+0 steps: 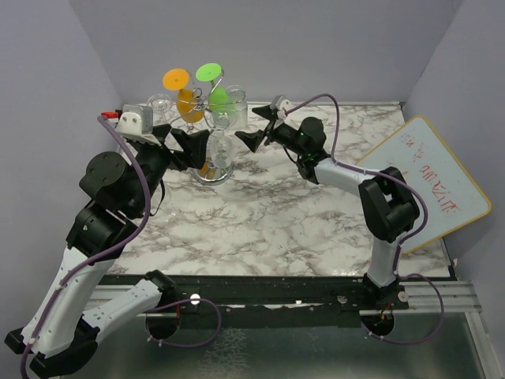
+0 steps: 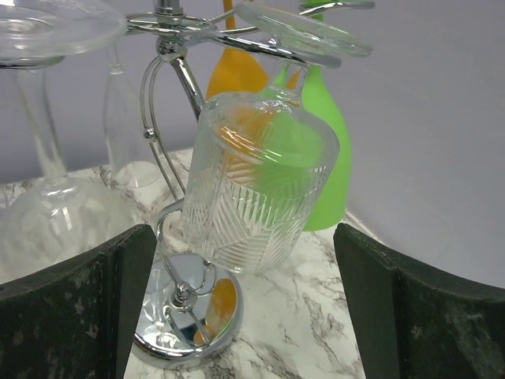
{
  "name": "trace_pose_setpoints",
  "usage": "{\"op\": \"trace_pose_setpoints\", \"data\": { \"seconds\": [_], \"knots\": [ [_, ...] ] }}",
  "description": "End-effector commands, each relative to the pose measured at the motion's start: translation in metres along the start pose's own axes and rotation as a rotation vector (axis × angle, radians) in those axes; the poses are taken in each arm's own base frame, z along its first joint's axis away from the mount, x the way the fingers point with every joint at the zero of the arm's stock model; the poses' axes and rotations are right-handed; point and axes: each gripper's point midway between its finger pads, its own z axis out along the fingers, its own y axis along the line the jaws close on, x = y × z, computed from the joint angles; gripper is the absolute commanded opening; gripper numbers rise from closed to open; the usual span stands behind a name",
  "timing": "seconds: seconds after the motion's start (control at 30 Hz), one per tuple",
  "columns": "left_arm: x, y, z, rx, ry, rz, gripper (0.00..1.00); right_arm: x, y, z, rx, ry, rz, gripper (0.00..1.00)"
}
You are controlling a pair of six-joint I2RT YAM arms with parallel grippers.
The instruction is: Place the wine glass upside down on the wine glass rack
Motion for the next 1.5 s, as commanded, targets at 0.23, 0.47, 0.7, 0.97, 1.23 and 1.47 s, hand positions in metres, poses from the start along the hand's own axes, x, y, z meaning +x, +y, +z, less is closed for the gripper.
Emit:
{"op": "trace_pose_setpoints", "data": {
  "seconds": [0.23,0.47,0.7,0.97,1.23,1.47],
  "knots": [
    [0.028,0.021,-0.006,-0.089,0.083,0.035,0.99,-0.047,0.006,-0.044,0.095,-0.077,-0.078,1.00],
    [0.083,0.063,-0.021,-0.322,0.229,0.004,0.89,-0.067,0.009,-0.093,0.227,-0.056,-0.016,1.00],
    [0.132,0.091,-0.032,-0.496,0.322,-0.036,0.66,-0.051,-0.005,-0.143,0.452,0.195,0.117,0.86],
    [0.175,0.123,-0.041,-0.722,0.348,-0.081,0.76,-0.037,0.009,-0.188,0.548,0.302,0.243,0.86],
    [0.199,0.142,-0.031,-0.788,0.405,-0.072,0.68,-0.019,0.031,-0.204,0.527,0.409,0.359,0.82],
    [0.204,0.175,-0.027,-0.867,0.415,-0.103,0.58,-0.009,0.047,-0.207,0.473,0.446,0.414,0.68]
  ]
}}
